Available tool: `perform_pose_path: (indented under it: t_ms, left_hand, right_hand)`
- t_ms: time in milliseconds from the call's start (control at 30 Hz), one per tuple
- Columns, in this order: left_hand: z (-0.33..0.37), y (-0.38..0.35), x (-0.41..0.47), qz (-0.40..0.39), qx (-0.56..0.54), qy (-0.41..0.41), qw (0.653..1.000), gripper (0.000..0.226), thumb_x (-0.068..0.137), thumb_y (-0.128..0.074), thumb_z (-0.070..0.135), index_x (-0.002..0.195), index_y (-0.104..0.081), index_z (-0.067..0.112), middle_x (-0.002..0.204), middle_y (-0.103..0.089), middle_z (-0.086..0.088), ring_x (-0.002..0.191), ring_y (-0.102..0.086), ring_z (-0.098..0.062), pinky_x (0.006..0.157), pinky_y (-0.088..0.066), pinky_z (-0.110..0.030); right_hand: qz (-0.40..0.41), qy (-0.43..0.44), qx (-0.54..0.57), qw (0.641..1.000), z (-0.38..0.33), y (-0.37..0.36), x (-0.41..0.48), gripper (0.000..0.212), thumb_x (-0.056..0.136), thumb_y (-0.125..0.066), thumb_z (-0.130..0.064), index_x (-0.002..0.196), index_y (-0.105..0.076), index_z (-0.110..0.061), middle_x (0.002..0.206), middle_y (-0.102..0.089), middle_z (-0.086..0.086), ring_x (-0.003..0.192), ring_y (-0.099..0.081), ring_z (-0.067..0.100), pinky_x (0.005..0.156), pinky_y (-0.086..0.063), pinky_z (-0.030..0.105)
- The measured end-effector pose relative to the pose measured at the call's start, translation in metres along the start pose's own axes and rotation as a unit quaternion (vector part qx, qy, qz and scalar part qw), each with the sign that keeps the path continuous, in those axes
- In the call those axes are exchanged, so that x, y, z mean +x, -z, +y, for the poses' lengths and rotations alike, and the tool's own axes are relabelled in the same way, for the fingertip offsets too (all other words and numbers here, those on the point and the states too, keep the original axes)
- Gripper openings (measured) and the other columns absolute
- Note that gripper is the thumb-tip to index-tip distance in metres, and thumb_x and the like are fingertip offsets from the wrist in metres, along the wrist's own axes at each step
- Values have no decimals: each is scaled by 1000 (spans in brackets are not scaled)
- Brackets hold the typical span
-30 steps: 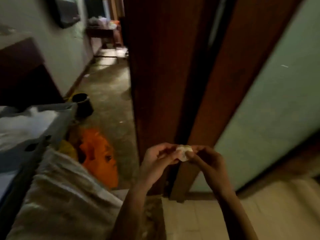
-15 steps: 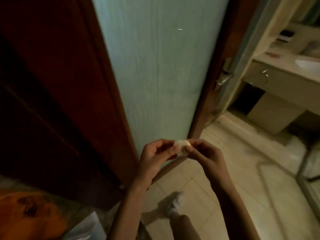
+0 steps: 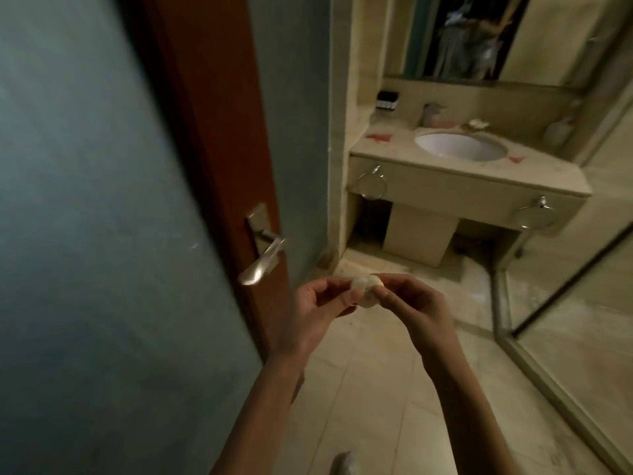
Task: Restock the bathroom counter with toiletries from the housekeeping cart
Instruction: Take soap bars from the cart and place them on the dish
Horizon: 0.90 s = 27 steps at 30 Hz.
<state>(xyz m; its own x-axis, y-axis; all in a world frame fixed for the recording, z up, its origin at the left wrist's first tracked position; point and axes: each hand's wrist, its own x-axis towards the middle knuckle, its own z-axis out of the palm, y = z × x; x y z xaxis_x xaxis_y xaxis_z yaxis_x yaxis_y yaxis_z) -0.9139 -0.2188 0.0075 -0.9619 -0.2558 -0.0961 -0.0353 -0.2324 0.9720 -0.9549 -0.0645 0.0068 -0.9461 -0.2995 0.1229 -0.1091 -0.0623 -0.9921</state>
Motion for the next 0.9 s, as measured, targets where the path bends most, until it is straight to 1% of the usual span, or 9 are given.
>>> perform_pose_path:
  t_ms: [133,300,400,500,600,667,767,900]
  left_hand:
    - [0,-43,67,-51,-1,-4,999,16,78,-69,6,94,-70,8,86,-75,-3,83,-71,-13,69,-55,-19]
    - [-10,-83,120,-98,16,-4,995,25,68,-71,20,92,-70,12,87,-75,-1,86,-71,-14,71,-55,-21]
    - [-18,-97,150,-113,29,8,993,29,67,-72,25,94,-70,14,92,-74,-1,92,-70,-17,76,-56,-24]
    - [-25,-106,178,-106,37,20,993,33,68,-71,27,98,-70,14,96,-73,-1,96,-69,-16,79,-56,-27]
    - [-30,-114,215,-86,33,26,995,34,68,-71,29,99,-70,14,96,-73,-1,95,-69,-15,76,-56,-24]
    - [-32,-126,247,-93,32,32,995,36,70,-71,29,102,-70,13,98,-73,-3,94,-70,-15,75,-55,-22]
    - [-32,-152,298,-112,42,45,992,34,74,-72,28,104,-70,13,98,-73,-1,94,-70,-12,75,-55,-21]
    - [-30,-191,369,-119,47,39,991,24,79,-73,21,102,-70,15,93,-74,2,89,-70,-8,71,-54,-17]
  right_hand:
    - [37,17,-14,999,1,43,52,20,82,-66,-16,102,-69,-14,94,-74,-5,89,-69,8,72,-53,17]
    - [85,15,-11,996,14,85,91,20,81,-67,-14,101,-70,-11,96,-74,-1,89,-70,12,73,-54,19]
    - [110,8,-17,994,26,101,113,26,79,-68,-20,103,-71,-10,97,-74,2,91,-70,14,75,-54,21]
    - [116,5,-44,992,39,111,142,25,80,-68,-21,103,-71,-12,97,-74,0,92,-70,13,77,-55,24]
    - [120,2,-74,990,49,119,179,16,82,-69,-19,98,-71,-20,93,-74,-8,88,-70,8,76,-55,21]
    - [130,6,-80,988,52,130,208,16,80,-70,-23,97,-70,-24,92,-74,-9,87,-70,7,76,-55,21]
    - [151,1,-83,985,58,156,252,25,77,-68,-32,99,-71,-22,94,-74,-4,89,-70,9,77,-56,25]
    - [165,1,-70,984,57,197,317,27,76,-69,-32,100,-72,-19,93,-74,-2,88,-70,11,73,-52,22]
